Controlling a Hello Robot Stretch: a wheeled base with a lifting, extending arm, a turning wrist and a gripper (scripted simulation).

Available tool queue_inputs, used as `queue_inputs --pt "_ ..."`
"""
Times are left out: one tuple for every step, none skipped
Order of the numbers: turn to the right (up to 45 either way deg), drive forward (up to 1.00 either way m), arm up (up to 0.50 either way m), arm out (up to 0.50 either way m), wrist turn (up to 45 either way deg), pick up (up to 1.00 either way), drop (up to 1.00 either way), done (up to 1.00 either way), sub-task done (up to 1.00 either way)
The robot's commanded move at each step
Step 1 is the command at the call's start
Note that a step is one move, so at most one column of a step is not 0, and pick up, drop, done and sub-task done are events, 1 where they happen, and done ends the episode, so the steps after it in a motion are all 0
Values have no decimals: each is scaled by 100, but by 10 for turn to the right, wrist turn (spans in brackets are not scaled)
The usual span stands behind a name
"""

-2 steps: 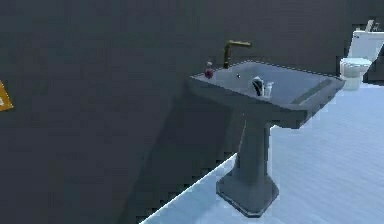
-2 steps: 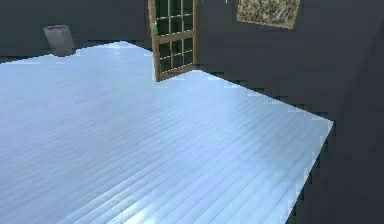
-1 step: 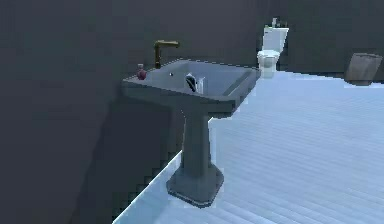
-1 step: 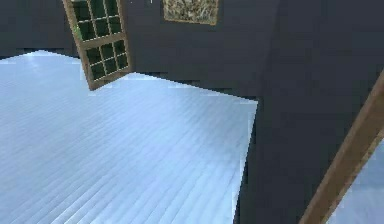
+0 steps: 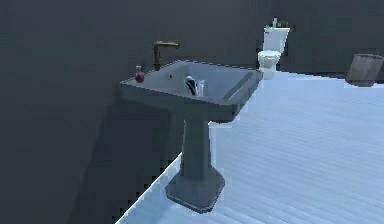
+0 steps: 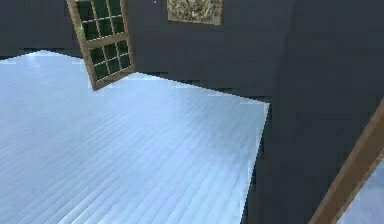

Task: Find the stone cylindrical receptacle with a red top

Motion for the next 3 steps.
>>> queue_inputs --pt "390 0 0 0 0 0 0 0 0" --pt "0 75 0 0 0 0 0 0 0" --pt "-30 0 0 0 0 0 0 0 0"
